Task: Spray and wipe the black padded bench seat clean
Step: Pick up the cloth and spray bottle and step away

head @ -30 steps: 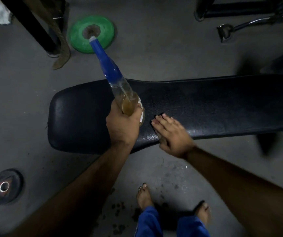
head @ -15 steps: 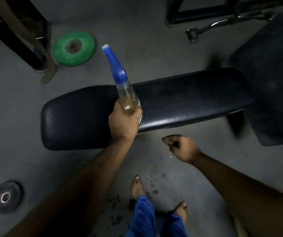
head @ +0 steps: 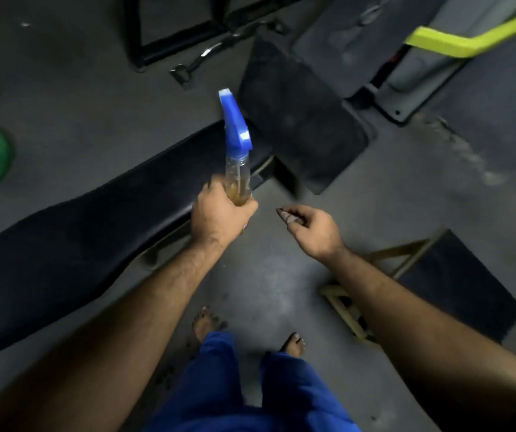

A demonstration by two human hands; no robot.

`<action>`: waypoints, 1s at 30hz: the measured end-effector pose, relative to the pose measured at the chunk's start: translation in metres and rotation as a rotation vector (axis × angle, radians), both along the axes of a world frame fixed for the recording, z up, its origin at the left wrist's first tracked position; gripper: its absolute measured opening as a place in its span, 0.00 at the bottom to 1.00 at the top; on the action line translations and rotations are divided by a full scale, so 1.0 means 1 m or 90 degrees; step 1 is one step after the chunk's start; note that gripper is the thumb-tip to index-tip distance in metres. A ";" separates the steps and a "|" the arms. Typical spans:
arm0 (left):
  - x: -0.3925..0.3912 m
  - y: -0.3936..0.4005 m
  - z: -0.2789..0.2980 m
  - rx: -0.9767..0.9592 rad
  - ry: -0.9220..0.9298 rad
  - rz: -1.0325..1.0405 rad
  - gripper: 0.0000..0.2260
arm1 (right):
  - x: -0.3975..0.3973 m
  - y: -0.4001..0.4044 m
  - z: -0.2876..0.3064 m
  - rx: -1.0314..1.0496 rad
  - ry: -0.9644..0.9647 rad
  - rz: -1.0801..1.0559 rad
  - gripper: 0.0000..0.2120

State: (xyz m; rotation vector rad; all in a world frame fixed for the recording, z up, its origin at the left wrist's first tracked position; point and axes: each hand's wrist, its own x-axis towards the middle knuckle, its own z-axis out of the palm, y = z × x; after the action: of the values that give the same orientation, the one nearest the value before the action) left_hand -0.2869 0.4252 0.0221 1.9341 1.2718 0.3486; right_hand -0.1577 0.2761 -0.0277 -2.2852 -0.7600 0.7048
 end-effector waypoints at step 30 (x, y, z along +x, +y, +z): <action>0.324 -0.488 -0.071 0.022 0.103 -0.479 0.15 | 0.185 -0.505 -0.105 -0.078 -0.043 -0.466 0.26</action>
State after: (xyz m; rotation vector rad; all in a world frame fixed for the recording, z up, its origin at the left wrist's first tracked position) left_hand 0.0371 -0.0627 -0.0485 2.3364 0.5489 -0.1734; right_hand 0.0277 -0.2289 -0.1330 -2.4576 0.1232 0.3303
